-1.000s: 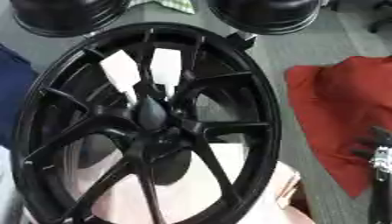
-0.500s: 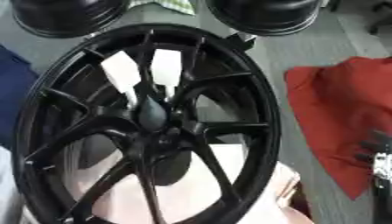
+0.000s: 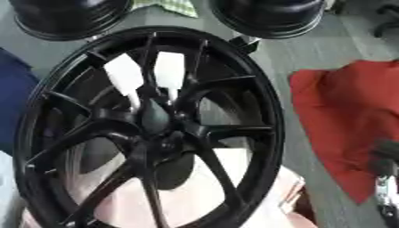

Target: Pull the pin out of the wheel hub.

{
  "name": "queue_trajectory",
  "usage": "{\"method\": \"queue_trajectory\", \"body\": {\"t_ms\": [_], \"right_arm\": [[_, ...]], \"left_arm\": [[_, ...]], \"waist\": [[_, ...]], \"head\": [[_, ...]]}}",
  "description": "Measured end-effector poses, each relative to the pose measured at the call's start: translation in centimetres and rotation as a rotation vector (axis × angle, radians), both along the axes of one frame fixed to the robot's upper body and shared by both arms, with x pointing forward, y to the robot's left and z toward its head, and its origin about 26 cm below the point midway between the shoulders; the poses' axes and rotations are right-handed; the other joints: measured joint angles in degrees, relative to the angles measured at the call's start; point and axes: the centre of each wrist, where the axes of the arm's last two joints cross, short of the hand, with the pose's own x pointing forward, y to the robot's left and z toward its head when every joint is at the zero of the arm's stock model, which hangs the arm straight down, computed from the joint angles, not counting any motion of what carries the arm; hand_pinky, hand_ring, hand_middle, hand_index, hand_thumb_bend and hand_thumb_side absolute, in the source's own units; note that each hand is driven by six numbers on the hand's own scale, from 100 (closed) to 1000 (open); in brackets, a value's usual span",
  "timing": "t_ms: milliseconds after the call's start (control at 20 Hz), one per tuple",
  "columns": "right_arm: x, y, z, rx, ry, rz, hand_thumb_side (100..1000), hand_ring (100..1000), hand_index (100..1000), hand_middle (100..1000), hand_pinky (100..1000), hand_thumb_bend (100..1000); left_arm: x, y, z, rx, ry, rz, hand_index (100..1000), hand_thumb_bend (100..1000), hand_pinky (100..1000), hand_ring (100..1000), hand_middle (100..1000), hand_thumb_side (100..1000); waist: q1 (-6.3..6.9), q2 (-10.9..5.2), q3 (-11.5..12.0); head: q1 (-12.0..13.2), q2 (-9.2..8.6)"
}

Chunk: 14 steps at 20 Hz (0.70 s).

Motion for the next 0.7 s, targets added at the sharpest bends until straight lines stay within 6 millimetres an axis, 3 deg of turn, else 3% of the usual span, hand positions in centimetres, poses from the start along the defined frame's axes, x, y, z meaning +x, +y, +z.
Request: {"method": "queue_trajectory", "body": {"t_ms": [350,700], "right_arm": [[-0.7,-3.0,2.1,-0.131,-0.052,0.073,604,771,762,795,666,100],[-0.2,-5.5,5.6,-0.196,-0.128,0.151,554,775,768,795,677,100]], "left_arm": [[0.0,0.1,0.1,0.006,0.0,0.003,696,530,676,498,547,452],[0.0,0.3,0.1,0.008,-0.003,0.012,696,534,676,498,546,450]], "waist": [[-0.46,-0.23,0.1],[-0.94,-0.31,0.4]], "head": [[0.0,0.0],[-0.4,-0.01]]}}
